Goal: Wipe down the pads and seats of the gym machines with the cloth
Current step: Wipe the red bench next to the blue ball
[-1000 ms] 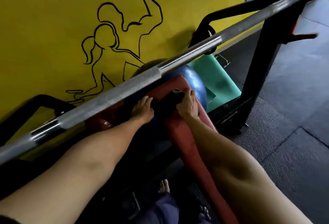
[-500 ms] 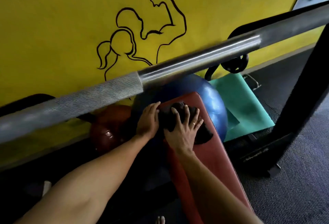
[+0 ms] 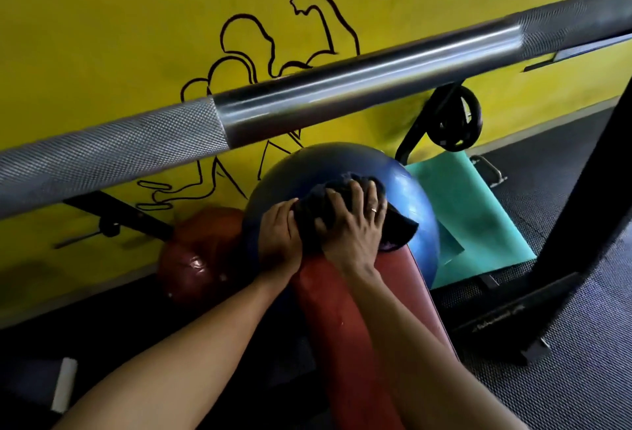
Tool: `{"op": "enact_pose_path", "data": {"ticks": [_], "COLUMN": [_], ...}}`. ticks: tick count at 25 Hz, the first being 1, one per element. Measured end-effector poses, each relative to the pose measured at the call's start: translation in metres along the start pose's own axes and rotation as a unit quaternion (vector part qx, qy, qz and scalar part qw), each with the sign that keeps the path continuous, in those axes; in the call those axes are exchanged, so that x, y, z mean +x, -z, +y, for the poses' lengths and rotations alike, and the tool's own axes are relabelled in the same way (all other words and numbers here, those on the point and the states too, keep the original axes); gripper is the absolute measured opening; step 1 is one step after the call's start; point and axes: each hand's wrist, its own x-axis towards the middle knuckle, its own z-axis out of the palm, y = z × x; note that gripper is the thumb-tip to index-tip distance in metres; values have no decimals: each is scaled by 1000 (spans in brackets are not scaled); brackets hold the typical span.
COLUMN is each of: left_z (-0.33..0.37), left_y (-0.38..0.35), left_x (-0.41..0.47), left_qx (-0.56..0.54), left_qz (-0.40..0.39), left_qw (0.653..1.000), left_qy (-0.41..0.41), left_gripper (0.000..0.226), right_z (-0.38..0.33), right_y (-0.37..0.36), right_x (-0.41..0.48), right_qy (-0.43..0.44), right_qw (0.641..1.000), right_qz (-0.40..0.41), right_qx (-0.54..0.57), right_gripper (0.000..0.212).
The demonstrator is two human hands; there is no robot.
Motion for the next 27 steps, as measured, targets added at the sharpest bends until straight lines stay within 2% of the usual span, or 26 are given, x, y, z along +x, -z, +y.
{"op": "enact_pose_path", "data": {"ticks": [4,6,9,10,12,15,18,20,22,25,27], "left_z": [-3,-3,-2,-1,0,-3,-3,-1,-1,1,6], "left_y": [2,1,1,0,0,1,3,1,2,7,8], "left_x": [0,0,0,0,0,0,1,-3,-2,8,19], "left_qx": [-11,-8,7,13,19,23,32,96,166,209,214], "left_qz": [-12,-18,-28,-30,-27,-15,-15,-10,-21,-89,-127], "left_qw": [1000,1000,1000,999,999,999,999,994,984,970,963], "left_qy": [-11,-8,-8,-6,5,-17,-39,-43,-57,-89,-98], "left_gripper": [44,45,46,46,45,43,41,39,38,43,49], "right_z": [44,72,61,47,15,12,51,67,64,46,45], "right_y": [11,18,13,9,3,7,20,27,27,29,32], "right_x": [-63,-64,9,34,51,-2,-72,-85,-51,34,48], "right_qy": [83,33,-87,-83,-22,59,71,31,-39,-97,-95], "right_qw": [996,999,994,995,999,998,996,997,997,990,989], "right_qz": [-11,-10,-10,-13,-18,-36,-49,-62,-47,-73,-85], "right_qx": [4,19,59,62,34,14,23,31,44,78,79], "right_gripper": [56,59,59,56,49,48,56,59,60,55,58]}}
